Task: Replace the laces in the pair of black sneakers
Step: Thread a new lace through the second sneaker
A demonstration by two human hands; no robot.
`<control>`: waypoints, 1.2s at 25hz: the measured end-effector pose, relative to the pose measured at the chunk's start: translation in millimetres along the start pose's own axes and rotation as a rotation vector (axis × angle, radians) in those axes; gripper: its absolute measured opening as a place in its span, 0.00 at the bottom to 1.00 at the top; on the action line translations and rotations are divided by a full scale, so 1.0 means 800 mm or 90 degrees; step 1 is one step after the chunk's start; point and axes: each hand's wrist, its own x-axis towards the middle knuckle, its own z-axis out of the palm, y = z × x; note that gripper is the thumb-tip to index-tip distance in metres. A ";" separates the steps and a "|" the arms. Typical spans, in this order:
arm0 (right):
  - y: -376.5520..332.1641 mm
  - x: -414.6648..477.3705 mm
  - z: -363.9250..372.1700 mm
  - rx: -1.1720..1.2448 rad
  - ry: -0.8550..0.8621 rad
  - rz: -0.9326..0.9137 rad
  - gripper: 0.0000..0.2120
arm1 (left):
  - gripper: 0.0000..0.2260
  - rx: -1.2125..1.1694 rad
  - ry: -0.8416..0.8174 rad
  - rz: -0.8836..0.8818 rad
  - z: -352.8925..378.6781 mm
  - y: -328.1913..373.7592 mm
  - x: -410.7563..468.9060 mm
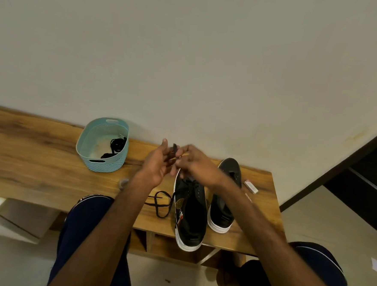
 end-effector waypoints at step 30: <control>0.106 -0.011 -0.043 0.493 0.280 0.080 0.11 | 0.10 0.919 -0.179 0.249 -0.006 -0.011 0.001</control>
